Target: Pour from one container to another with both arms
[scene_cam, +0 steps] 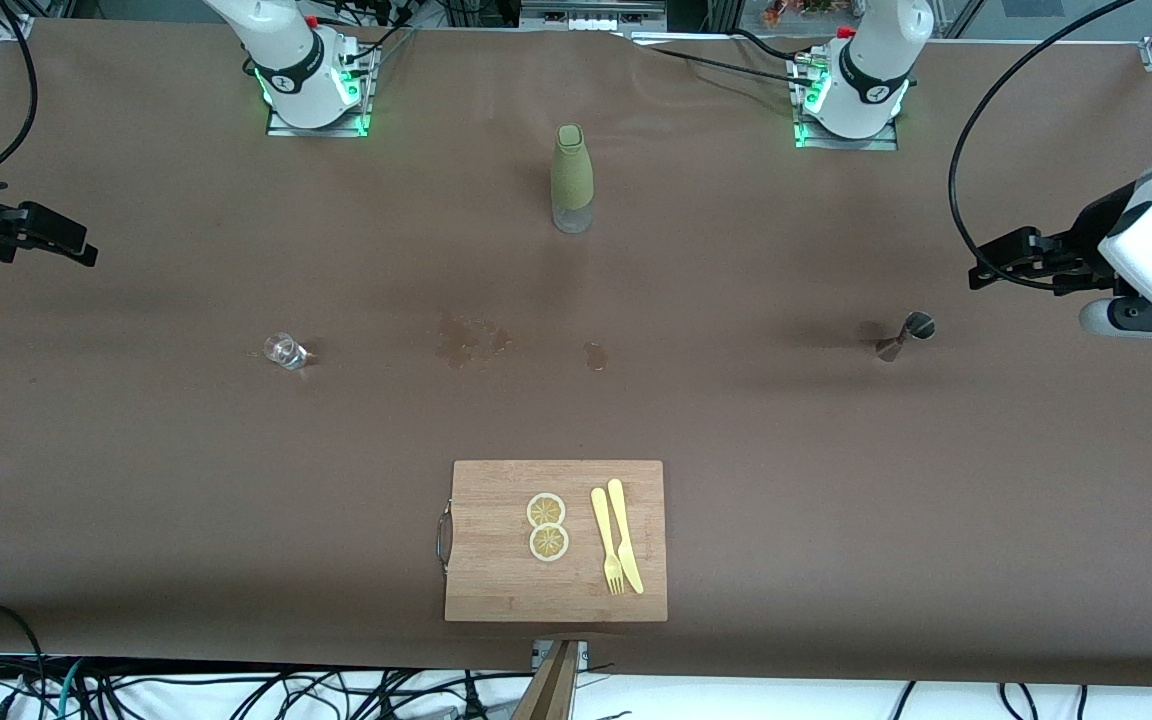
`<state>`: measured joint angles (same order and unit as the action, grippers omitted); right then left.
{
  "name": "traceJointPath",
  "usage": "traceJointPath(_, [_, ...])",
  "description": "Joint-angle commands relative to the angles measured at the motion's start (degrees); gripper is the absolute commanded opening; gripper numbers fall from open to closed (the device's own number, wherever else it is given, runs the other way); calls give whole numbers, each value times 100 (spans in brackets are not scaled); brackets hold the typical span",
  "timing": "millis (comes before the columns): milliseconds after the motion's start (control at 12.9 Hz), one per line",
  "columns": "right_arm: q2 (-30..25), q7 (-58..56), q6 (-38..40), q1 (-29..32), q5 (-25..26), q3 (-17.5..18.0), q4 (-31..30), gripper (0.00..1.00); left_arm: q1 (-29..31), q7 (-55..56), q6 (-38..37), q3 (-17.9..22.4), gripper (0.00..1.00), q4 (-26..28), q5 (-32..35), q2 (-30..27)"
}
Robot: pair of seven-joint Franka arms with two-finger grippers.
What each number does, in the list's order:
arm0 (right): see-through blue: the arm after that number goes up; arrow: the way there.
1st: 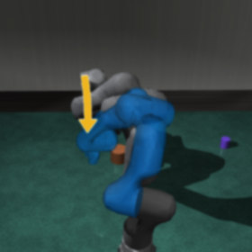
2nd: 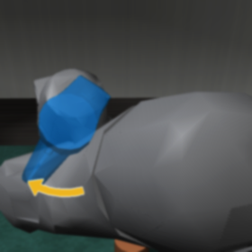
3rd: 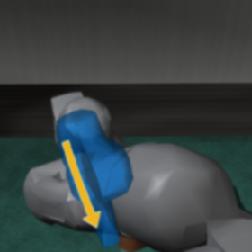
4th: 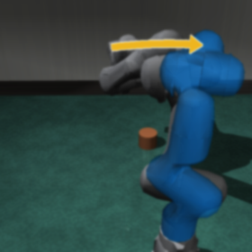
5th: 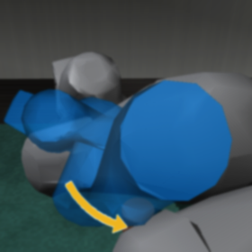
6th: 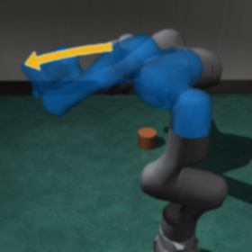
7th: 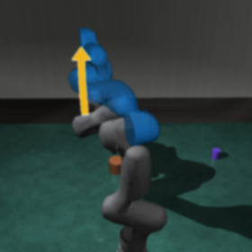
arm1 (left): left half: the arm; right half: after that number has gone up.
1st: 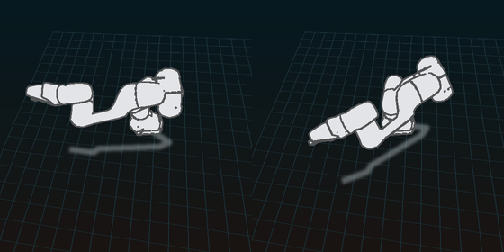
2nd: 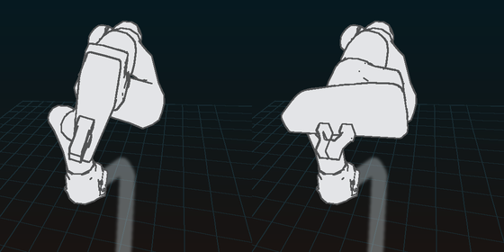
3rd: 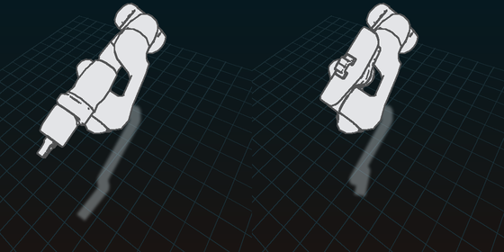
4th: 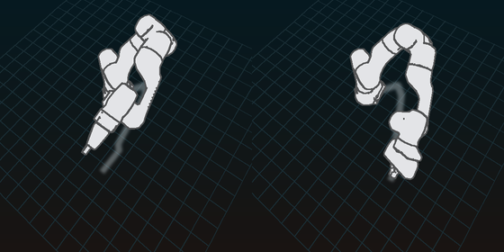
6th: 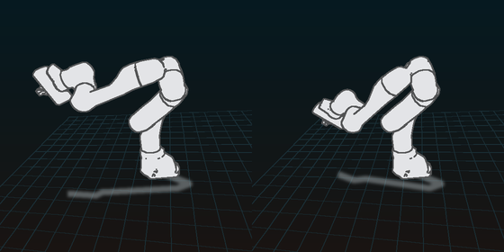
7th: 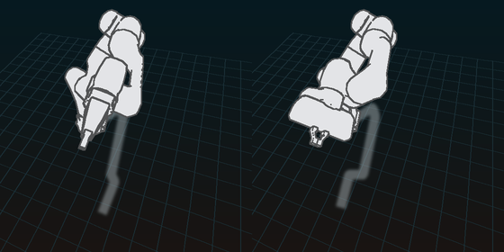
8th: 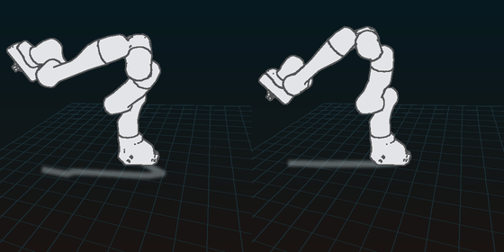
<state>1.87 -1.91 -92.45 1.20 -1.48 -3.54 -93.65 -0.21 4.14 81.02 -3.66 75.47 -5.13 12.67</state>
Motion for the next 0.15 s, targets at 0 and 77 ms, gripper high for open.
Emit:
traceJointPath(0, [41, 51, 26, 20, 52, 37, 127, 100, 39, 87, 28, -74, 100, 196, 143, -169])
traceJointPath(77, [41, 51, 26, 20, 43, 37, 119, 100, 39, 87, 28, -74, 100, 196, 143, -169])
